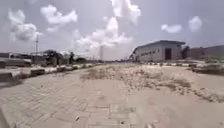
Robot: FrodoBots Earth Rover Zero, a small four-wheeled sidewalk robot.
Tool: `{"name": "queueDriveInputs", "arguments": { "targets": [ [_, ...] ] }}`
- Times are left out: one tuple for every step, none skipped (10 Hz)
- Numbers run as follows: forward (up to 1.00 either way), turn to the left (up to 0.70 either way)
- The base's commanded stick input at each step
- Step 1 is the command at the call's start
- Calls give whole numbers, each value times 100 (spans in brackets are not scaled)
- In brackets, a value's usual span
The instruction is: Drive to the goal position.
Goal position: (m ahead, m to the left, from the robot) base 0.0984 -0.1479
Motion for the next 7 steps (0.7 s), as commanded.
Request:
{"name": "queueDriveInputs", "arguments": {
  "targets": [
    [70,0],
    [70,0],
    [70,0],
    [70,0],
    [70,0],
    [70,0],
    [70,0]
  ]
}}
